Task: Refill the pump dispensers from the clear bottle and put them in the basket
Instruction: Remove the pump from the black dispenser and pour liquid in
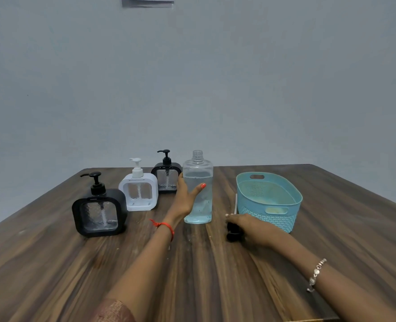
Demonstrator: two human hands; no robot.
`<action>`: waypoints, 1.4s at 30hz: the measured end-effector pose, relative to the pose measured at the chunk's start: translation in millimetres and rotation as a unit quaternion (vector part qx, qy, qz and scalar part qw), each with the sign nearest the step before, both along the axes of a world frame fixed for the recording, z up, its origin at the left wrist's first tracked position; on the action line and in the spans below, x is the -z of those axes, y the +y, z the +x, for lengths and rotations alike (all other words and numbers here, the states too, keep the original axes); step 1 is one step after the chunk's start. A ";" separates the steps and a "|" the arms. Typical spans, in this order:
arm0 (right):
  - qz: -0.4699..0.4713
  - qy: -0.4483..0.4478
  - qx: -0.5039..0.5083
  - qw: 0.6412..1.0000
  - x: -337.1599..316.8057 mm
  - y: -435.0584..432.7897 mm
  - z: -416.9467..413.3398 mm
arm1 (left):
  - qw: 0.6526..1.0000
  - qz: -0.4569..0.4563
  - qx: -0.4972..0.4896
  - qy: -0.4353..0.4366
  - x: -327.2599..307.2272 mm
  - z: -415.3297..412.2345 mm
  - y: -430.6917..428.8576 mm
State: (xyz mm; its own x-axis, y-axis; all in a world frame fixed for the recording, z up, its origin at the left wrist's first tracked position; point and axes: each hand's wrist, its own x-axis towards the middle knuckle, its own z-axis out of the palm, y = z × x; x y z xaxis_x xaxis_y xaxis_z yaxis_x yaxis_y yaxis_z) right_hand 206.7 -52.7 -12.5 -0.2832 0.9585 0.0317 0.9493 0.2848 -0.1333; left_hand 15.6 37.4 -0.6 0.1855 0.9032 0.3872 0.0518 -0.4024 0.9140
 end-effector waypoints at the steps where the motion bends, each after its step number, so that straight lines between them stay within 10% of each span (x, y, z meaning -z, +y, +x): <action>1: -0.007 0.010 0.005 1.000 -1.9 -1.1 -1.3 | 1.000 -0.003 -0.002 -0.001 0.0 -0.2 -0.8; 20: 0.076 0.173 -0.036 0.981 -60.8 -19.1 -28.6 | 0.998 -0.001 -0.035 0.043 -0.3 -32.5 -25.7; 30: 0.195 0.307 -0.122 0.924 -96.3 11.3 -168.9 | 0.949 0.137 -0.281 0.038 -26.6 -120.4 -52.6; 38: 0.097 0.375 -0.096 0.917 -92.4 52.0 -257.3 | 0.887 0.216 -0.406 0.045 -15.4 -185.8 -61.7; 42: 0.017 0.404 -0.068 0.912 -78.6 67.0 -282.2 | 0.899 0.117 -0.413 0.091 -1.1 -213.0 -47.7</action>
